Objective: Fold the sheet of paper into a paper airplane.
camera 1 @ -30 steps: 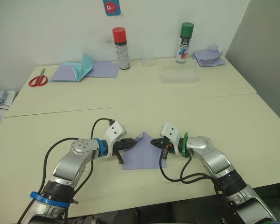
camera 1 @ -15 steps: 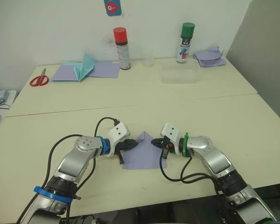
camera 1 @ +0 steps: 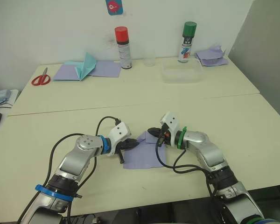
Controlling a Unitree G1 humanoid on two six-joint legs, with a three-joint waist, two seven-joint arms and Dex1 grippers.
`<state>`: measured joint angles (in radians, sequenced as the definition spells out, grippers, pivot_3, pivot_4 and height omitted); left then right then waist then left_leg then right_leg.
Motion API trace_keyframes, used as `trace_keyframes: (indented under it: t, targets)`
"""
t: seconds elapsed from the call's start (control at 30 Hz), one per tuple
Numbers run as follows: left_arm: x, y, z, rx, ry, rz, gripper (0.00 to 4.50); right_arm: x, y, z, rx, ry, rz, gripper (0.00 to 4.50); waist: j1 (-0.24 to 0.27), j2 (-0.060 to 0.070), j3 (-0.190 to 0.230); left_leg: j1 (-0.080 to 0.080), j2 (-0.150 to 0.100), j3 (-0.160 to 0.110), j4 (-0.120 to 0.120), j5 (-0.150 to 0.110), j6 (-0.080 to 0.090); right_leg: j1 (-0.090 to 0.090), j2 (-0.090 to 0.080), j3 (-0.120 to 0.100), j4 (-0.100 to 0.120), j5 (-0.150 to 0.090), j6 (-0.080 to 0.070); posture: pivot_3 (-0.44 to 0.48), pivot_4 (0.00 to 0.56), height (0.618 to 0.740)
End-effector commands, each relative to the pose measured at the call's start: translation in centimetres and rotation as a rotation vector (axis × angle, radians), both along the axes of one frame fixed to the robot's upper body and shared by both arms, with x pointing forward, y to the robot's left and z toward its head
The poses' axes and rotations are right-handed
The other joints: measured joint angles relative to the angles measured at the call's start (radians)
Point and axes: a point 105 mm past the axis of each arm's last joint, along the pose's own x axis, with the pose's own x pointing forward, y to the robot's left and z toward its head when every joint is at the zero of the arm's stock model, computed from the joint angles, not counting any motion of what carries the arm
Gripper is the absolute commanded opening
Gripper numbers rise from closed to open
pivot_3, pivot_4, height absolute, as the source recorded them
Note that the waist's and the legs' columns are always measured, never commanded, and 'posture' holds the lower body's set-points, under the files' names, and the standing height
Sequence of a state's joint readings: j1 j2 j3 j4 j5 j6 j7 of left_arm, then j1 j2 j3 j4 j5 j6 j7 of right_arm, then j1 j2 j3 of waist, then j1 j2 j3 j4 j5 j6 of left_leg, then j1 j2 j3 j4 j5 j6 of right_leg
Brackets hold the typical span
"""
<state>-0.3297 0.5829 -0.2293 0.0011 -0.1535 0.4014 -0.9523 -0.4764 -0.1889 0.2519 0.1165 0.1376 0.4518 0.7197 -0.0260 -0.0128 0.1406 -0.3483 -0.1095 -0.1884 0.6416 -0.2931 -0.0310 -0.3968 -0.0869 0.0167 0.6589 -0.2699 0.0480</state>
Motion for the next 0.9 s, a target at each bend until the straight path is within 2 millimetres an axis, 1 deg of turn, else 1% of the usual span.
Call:
trace_keyframes:
  t: [0.03,0.2,0.6,0.63,0.9]
  targets:
    - [-0.2,0.3,-0.9,0.025,0.021,0.013,0.02,0.2,0.7,0.3,-0.004,-0.021,0.023,0.0,0.0,0.0,0.0,0.0,0.0,0.0,0.0,0.0,0.0,0.0,0.0,0.0,0.0,0.0,0.0,0.0,0.15,0.74]
    - [-0.2,0.4,-1.1,0.028,0.026,0.014,0.02,0.9,1.5,-0.3,-0.024,-0.004,0.036,0.0,0.0,0.002,0.001,0.0,0.0,0.0,0.0,0.0,0.0,-0.001,0.0,0.0,0.0,0.0,0.0,0.0,0.15,0.74]
    - [-0.2,0.8,-1.1,0.042,0.021,0.013,0.02,1.1,3.0,-1.1,-0.046,-0.001,0.092,0.0,0.0,0.002,0.001,-0.001,0.0,0.001,0.0,0.002,-0.003,-0.004,0.001,0.001,0.001,0.0,0.0,0.0,0.15,0.74]
    - [-0.3,0.9,-1.1,0.043,0.021,0.014,0.02,1.1,3.1,-1.4,-0.059,0.0,0.093,0.0,0.0,0.002,0.001,-0.001,0.0,0.001,0.0,0.002,-0.003,-0.007,0.001,0.001,0.001,0.0,0.0,0.0,0.15,0.74]
    - [-0.6,0.9,-1.1,0.056,-0.013,-0.012,0.02,0.9,2.7,-3.0,-0.149,0.023,0.105,0.0,-0.003,0.002,0.001,0.0,0.0,0.002,0.0,0.002,-0.003,-0.007,0.001,0.001,0.003,0.0,0.0,0.0,0.15,0.74]
